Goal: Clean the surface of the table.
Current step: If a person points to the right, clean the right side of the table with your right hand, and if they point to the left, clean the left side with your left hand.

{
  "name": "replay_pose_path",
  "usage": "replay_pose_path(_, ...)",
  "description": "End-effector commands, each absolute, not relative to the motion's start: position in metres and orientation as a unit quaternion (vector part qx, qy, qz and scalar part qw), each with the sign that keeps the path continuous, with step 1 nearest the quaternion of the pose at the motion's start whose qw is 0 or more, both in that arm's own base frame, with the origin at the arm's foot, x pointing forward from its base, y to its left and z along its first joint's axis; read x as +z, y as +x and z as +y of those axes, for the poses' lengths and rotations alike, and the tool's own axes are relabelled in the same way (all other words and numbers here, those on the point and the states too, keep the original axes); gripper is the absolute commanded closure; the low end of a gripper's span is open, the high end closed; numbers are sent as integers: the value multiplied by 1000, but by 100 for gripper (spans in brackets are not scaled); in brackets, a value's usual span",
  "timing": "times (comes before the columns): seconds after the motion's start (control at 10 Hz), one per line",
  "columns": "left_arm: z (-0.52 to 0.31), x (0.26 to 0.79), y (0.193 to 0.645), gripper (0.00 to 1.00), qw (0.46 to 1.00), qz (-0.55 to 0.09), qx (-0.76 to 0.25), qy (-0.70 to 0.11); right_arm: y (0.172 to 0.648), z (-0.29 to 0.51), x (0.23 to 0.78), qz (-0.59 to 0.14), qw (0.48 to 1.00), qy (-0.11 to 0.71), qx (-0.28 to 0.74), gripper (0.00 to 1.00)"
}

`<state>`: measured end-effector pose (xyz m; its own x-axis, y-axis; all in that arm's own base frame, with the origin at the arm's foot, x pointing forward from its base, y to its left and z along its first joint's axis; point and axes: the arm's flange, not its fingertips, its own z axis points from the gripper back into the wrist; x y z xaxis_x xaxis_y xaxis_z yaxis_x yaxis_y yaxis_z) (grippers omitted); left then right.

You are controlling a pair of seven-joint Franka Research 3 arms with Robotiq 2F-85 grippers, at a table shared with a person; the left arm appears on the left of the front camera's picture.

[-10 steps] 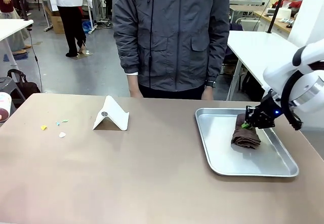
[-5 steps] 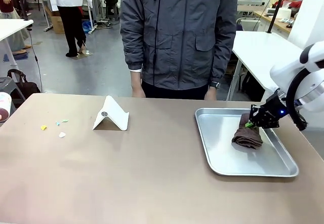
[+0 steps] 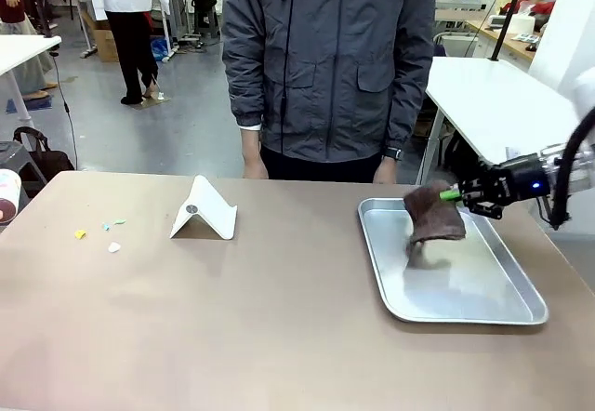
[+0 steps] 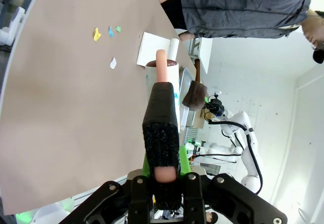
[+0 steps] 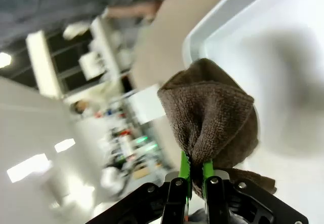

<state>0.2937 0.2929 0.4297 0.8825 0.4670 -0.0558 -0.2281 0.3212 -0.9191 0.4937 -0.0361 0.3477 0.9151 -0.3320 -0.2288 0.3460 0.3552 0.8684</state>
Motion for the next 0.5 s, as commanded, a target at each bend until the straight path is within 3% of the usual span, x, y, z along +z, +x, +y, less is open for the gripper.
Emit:
replay_pose_path(0.0, 293, 433, 291, 100, 802, -111, 214, -547, 490, -61, 349, 67, 749, 624, -212, 89)
replay_pose_path(0.4, 293, 433, 291, 100, 802, -111, 214, -547, 449, -101, 379, 108, 715, 679, -125, 89)
